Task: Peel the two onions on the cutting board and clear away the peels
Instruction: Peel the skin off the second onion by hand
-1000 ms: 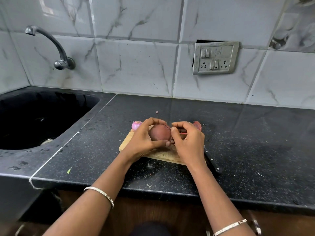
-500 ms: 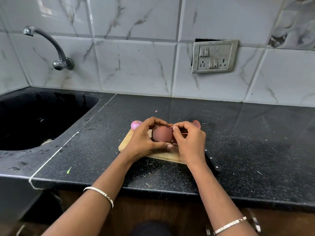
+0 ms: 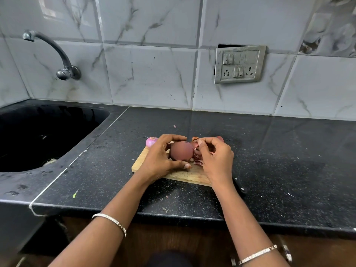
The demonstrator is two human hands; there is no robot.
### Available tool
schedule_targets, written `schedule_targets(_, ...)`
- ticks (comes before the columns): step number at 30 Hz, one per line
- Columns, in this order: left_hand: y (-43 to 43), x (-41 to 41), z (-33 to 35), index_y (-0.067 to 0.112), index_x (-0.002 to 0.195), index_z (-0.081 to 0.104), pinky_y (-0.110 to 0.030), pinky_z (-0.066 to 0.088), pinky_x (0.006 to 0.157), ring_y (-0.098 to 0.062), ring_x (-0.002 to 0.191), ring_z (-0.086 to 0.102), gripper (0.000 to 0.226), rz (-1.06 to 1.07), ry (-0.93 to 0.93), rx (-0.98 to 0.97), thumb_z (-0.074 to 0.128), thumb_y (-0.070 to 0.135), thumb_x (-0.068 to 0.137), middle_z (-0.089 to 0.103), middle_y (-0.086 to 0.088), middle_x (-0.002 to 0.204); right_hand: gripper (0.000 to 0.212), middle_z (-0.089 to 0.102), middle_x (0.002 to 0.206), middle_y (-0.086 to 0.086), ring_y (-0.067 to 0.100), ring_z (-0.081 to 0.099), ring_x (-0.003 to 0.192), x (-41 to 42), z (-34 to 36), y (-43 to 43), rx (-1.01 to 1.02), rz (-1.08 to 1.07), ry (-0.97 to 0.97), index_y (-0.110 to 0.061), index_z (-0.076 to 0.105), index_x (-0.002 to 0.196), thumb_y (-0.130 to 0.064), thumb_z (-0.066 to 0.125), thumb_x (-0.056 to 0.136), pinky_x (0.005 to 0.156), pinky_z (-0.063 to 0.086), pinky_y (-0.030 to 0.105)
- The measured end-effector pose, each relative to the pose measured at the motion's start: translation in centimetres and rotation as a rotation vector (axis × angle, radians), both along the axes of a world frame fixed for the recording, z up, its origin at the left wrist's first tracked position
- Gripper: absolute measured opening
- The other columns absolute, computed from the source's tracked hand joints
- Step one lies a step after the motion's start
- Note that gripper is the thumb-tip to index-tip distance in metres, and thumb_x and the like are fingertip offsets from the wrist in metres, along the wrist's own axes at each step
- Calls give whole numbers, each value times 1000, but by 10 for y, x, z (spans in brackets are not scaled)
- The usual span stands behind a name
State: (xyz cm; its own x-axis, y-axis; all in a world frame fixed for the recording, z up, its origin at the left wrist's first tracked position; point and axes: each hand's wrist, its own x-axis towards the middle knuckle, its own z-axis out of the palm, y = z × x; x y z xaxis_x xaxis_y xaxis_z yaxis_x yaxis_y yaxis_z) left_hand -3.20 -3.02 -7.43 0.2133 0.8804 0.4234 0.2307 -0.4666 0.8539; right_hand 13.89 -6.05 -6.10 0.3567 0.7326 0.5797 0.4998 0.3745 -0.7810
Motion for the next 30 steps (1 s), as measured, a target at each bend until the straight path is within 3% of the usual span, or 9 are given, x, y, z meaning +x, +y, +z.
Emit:
schedule_targets(7,3,-1,-2,29,123,64,-41,59,95,-17,120,62,78,-24,-53,-31,102,23,54,54,1,135,8,73,86,-7,14,72,80,3,-5,4,13,-82,103,-19,73,91,-17,65,93,76,58,32)
schedule_targets(12,2,1,-2,29,120,62,-36,60,93,-19,118,64,78,-1,-87,-19,100,27,52,52,1,134,27,69,102,-5,8,64,89,0,2,-5,68,-96,-112,-14,74,108,-3,67,85,85,48,12)
schedule_targets(14,2,1,-2,29,119,61,-34,60,92,-18,117,65,78,14,-84,2,100,29,51,53,2,133,22,68,97,-13,8,65,88,-3,5,-8,64,-28,-114,-17,76,103,-8,69,85,84,52,22)
schedule_targets(16,3,1,-2,32,118,60,-32,60,89,-18,115,66,78,27,-79,18,99,34,50,54,2,132,14,67,89,-20,5,67,83,-5,5,-9,40,47,-88,-18,77,98,-13,74,85,77,54,22)
schedule_targets(19,1,2,-1,33,116,58,-31,61,86,-18,112,66,77,44,-58,56,98,37,50,53,5,128,16,74,90,-11,0,70,78,-6,4,-8,-74,159,-22,-17,78,101,-17,77,85,70,54,15)
schedule_targets(24,-3,5,0,20,117,56,-16,53,85,-4,110,55,79,101,31,186,101,32,52,52,8,117,15,77,87,-7,8,74,76,-7,4,-8,-123,212,83,-18,80,101,-20,77,86,75,63,36)
schedule_targets(26,-4,5,0,18,117,55,-18,53,85,-3,109,52,82,113,54,216,101,35,51,51,9,116,16,78,88,-10,8,74,77,-7,4,-8,-123,201,87,-19,81,101,-17,76,86,79,62,36)
schedule_targets(30,-3,5,-2,16,118,53,-37,57,88,-9,110,51,90,145,118,253,98,49,48,50,5,117,18,77,84,-14,13,73,81,-6,3,-7,-111,158,50,-22,81,99,-14,71,87,82,60,36)
